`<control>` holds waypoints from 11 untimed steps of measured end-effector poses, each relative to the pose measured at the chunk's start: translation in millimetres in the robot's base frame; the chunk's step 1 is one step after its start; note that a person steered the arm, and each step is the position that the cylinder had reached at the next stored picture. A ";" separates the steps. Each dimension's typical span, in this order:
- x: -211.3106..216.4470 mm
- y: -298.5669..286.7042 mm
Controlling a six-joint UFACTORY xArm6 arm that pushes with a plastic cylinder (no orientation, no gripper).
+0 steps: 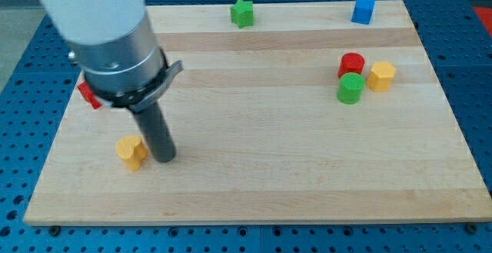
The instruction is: Slide the yellow heart to bottom left
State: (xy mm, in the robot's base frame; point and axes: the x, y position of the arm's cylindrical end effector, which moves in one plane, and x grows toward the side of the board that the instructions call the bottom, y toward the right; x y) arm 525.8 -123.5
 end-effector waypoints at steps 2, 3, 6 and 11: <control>-13.4 -17.9; 11.2 -38.1; -11.0 -46.4; 13.5 -86.2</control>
